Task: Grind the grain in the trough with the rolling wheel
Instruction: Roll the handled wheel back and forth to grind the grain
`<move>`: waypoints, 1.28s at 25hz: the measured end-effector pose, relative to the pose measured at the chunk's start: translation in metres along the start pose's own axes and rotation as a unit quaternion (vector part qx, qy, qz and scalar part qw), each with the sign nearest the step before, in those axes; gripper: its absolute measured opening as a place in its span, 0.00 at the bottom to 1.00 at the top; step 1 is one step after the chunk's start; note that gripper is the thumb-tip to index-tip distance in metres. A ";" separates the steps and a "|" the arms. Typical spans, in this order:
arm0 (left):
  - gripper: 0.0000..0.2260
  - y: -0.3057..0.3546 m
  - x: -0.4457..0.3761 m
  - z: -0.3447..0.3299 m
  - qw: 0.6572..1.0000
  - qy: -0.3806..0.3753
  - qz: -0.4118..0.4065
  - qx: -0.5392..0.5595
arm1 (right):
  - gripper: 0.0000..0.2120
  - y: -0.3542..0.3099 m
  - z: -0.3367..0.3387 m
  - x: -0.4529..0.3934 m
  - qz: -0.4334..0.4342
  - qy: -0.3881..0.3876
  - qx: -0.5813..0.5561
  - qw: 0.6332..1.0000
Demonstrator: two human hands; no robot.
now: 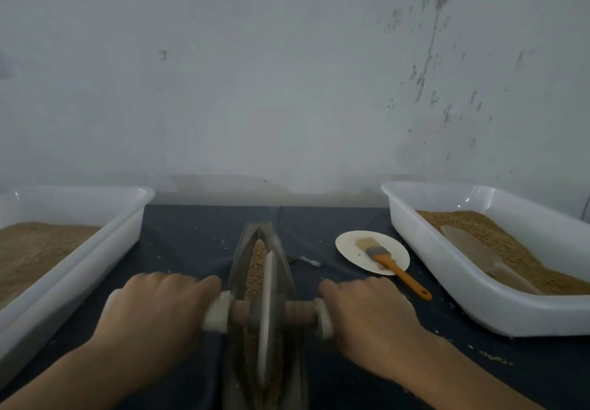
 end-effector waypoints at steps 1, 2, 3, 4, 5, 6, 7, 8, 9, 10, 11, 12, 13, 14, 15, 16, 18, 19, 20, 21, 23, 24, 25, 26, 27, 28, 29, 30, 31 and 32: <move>0.16 -0.005 -0.011 -0.004 1.000 0.004 0.021 -0.002 | 0.13 -0.001 0.000 -0.013 -0.013 0.021 0.001 1.000; 0.14 -0.011 -0.026 -0.006 0.999 0.010 0.035 -0.010 | 0.13 -0.001 -0.001 -0.029 -0.032 0.033 0.003 0.999; 0.12 -0.018 -0.041 -0.009 0.999 0.008 0.047 -0.016 | 0.13 0.000 -0.001 -0.049 -0.051 0.041 0.012 0.998; 0.10 -0.026 -0.056 -0.012 0.998 -0.001 0.061 -0.016 | 0.12 0.000 -0.001 -0.067 -0.064 0.046 0.024 0.997; 0.08 -0.031 -0.066 -0.015 0.997 -0.008 0.070 -0.015 | 0.12 0.000 0.000 -0.082 -0.073 0.048 0.036 0.996; 0.07 -0.034 -0.074 -0.015 0.997 -0.007 0.075 -0.016 | 0.12 0.001 0.001 -0.092 -0.083 0.052 0.038 0.994; 0.07 -0.035 -0.076 -0.017 0.997 -0.003 0.073 -0.014 | 0.13 0.001 0.001 -0.095 -0.086 0.056 0.032 0.994; 0.08 -0.032 -0.072 -0.016 0.998 0.002 0.067 -0.003 | 0.13 0.001 0.000 -0.091 -0.082 0.055 0.023 0.995; 0.09 -0.027 -0.062 -0.015 0.998 0.007 0.057 0.010 | 0.13 0.000 -0.001 -0.078 -0.072 0.049 0.013 0.996; 0.12 -0.020 -0.049 -0.013 0.999 0.016 0.038 0.015 | 0.14 -0.001 -0.002 -0.061 -0.054 0.043 0.003 0.998; 0.14 -0.012 -0.033 -0.008 0.999 0.033 0.006 0.017 | 0.14 -0.001 -0.002 -0.042 -0.033 0.035 -0.007 0.999; 0.18 -0.003 -0.019 -0.001 0.997 0.058 -0.041 0.018 | 0.14 0.000 -0.002 -0.023 -0.013 0.018 -0.015 1.000; 0.21 0.004 -0.006 0.005 0.992 0.090 -0.082 0.029 | 0.14 0.002 -0.001 -0.006 0.002 -0.008 -0.019 1.000; 0.24 0.009 0.004 0.016 0.986 0.120 -0.108 0.040 | 0.15 0.003 0.000 0.005 0.012 -0.036 -0.018 0.999; 0.25 0.010 0.010 0.021 0.985 0.119 -0.114 0.044 | 0.15 0.005 0.000 0.011 0.014 -0.057 -0.016 0.998; 0.26 0.010 0.012 0.022 0.989 0.097 -0.107 0.036 | 0.16 0.005 -0.001 0.013 0.013 -0.067 -0.015 0.998; 0.26 0.007 0.002 0.015 0.996 0.029 -0.083 0.015 | 0.15 0.004 -0.004 0.001 -0.001 -0.045 -0.015 0.999; 0.24 0.002 -0.008 0.009 0.997 0.037 -0.069 0.003 | 0.15 0.004 -0.005 -0.011 -0.011 -0.019 -0.014 1.000; 0.21 -0.006 -0.022 0.002 0.998 0.042 -0.038 -0.009 | 0.14 0.004 -0.007 -0.026 -0.022 0.005 -0.010 1.000; 0.18 -0.014 -0.036 -0.003 0.999 0.035 -0.003 -0.011 | 0.14 0.004 -0.008 -0.041 -0.033 0.028 0.001 0.999; 0.14 -0.027 -0.060 -0.013 0.999 0.019 0.048 -0.012 | 0.11 0.004 -0.006 -0.072 -0.053 0.065 0.033 0.996; 0.12 -0.032 -0.070 -0.017 0.998 0.015 0.059 -0.013 | 0.11 0.003 -0.003 -0.083 -0.059 0.075 0.048 0.994; 0.11 -0.035 -0.072 -0.020 0.998 0.013 0.065 -0.006 | 0.11 0.002 0.002 -0.089 -0.060 0.085 0.060 0.993; 0.11 -0.035 -0.070 -0.021 0.997 0.014 0.070 0.005 | 0.11 0.000 0.007 -0.088 -0.053 0.089 0.065 0.992; 0.11 -0.033 -0.062 -0.023 0.997 0.011 0.072 0.025 | 0.11 -0.004 0.011 -0.081 -0.042 0.086 0.063 0.993; 0.11 -0.029 -0.050 -0.024 0.996 0.012 0.069 0.052 | 0.12 -0.006 0.014 -0.069 -0.031 0.075 0.059 0.995; 0.12 -0.023 -0.032 -0.026 0.995 0.011 0.060 0.080 | 0.13 -0.010 0.015 -0.052 -0.020 0.060 0.055 0.996; 0.13 -0.013 -0.016 -0.020 0.994 0.020 0.042 0.099 | 0.14 -0.013 0.014 -0.033 -0.009 0.041 0.050 0.998; 0.16 -0.005 0.001 -0.013 0.994 0.045 0.015 0.101 | 0.14 -0.014 0.015 -0.016 -0.001 0.020 0.042 0.999; 0.19 0.000 0.014 -0.004 0.991 0.078 0.003 0.109 | 0.12 -0.014 0.017 -0.002 0.002 0.001 0.033 0.999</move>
Point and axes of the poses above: each hand's wrist, its own x-axis away from the middle knuckle, its own z-axis out of the back of the hand, y = z × x, the point moved 4 cm from there along -x, towards the middle knuckle, and after that the axes turned 12 degrees about -z, right-handed, at the moved point
